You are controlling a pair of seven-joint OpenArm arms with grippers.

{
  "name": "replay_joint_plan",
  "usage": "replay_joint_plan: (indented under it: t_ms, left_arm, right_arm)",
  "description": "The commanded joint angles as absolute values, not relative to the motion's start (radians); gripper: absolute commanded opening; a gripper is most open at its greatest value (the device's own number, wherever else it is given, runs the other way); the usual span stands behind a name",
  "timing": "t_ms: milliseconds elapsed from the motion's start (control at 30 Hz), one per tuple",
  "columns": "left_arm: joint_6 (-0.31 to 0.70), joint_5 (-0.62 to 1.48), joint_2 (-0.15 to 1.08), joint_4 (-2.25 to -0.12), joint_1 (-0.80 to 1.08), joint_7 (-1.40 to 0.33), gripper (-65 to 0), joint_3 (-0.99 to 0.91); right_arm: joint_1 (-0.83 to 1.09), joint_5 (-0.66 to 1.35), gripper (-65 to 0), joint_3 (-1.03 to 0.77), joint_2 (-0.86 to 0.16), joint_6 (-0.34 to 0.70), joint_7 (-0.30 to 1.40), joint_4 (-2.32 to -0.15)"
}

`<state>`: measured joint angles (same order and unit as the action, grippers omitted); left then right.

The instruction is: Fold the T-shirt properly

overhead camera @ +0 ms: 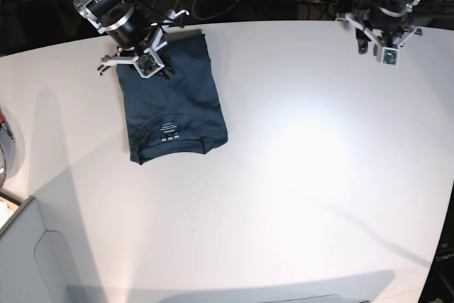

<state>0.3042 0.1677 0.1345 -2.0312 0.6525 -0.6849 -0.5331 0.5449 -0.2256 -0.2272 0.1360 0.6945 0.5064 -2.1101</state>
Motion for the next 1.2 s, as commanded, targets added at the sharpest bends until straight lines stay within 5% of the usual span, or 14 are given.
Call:
replay_joint_plan:
  t_ms: [0, 100, 400, 567, 900, 1167]
  left_arm:
    - [0.305, 0.171, 0.133, -2.055, 0.697, -0.664, -52.9, -0.538]
    - [0.305, 0.171, 0.119, -2.058, 0.759, -0.664, -65.0, -0.536]
    - [0.305, 0.168, 0.056, -2.002, 0.877, -0.662, -65.0, -0.53]
    - [0.305, 0.16, 0.059, -1.675, 0.776, -0.63, -65.0, -0.478]
    - [0.297, 0.165, 0.143, -0.814, 0.541, -0.093, -65.0, -0.177]
    - [0.297, 0.16, 0.16, -0.63, 0.412, -0.038, -65.0, -0.125]
  right_arm:
    - [0.565, -0.219, -64.9, -0.259, 0.133, 0.698, 0.492, -2.12]
    - [0.63, -0.217, -64.9, -0.334, 0.131, 0.698, 0.489, -2.112]
    - [0.797, -0.216, -64.9, -0.473, 0.128, 0.698, 0.492, -2.103]
    - [0.786, -0.216, -64.9, -0.483, 0.084, 0.698, 0.49, -1.911]
    - [0.582, -0.219, -64.9, -0.538, 0.007, 0.698, 0.302, -1.268]
    - [0.478, -0.217, -64.9, -0.545, -0.021, 0.698, 0.116, -0.912]
